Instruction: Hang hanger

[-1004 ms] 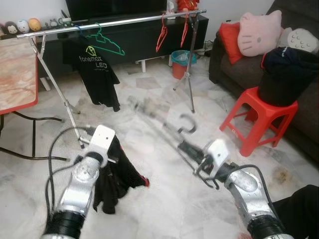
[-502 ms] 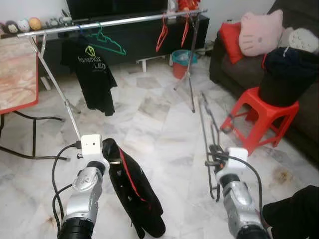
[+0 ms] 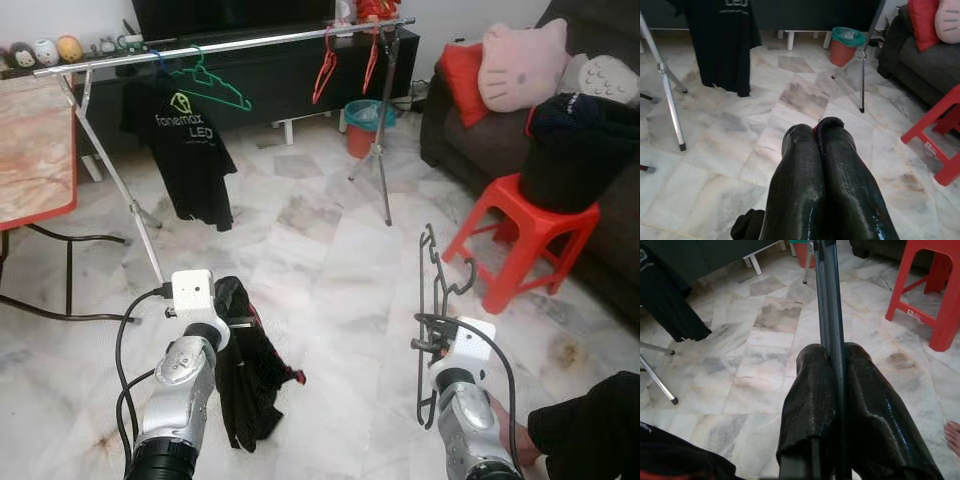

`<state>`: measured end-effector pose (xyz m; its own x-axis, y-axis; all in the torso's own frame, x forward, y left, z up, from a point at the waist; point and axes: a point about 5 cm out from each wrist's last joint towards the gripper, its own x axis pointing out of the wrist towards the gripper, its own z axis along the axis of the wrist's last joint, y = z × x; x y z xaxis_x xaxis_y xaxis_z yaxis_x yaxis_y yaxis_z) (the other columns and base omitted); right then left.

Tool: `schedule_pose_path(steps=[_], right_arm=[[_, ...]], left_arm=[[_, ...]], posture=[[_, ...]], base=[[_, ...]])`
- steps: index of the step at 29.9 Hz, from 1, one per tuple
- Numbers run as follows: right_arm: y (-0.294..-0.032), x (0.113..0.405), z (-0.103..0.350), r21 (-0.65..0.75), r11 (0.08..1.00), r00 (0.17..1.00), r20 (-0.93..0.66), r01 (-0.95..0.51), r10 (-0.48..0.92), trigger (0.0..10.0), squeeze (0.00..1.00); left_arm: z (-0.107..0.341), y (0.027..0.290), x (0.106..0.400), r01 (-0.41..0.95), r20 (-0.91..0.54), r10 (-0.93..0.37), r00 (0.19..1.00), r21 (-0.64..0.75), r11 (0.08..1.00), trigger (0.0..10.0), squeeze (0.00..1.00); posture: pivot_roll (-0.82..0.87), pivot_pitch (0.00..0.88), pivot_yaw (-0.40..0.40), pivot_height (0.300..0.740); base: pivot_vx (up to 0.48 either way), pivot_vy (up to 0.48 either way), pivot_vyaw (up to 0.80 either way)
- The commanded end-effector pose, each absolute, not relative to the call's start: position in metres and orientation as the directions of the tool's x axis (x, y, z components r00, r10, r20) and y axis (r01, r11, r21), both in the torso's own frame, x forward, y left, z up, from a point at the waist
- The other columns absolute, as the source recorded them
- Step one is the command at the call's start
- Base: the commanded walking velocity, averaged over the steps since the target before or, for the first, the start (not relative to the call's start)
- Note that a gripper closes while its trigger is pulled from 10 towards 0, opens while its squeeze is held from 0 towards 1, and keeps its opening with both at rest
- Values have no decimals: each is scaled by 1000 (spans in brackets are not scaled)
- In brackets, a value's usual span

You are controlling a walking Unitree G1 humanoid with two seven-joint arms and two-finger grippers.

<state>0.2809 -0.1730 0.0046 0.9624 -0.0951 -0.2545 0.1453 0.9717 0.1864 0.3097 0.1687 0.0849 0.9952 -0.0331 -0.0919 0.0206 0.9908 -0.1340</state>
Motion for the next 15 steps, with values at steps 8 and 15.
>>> schedule_pose_path(steps=[8, 15], right_arm=[[-164, 281, 4, 159, 982, 967, -248, 106, -64, 10000, 0], [-162, 280, 2, 163, 983, 968, -246, 88, -46, 10000, 0]], left_arm=[[91, 175, 311, 9, -49, -16, 999, -144, 990, 10000, 0], [93, 175, 313, 11, -43, -17, 999, -133, 991, 10000, 0]], posture=[[-46, 0, 5, 740], [-34, 0, 5, 740]], base=[[0, 319, 0], [0, 412, 622]])
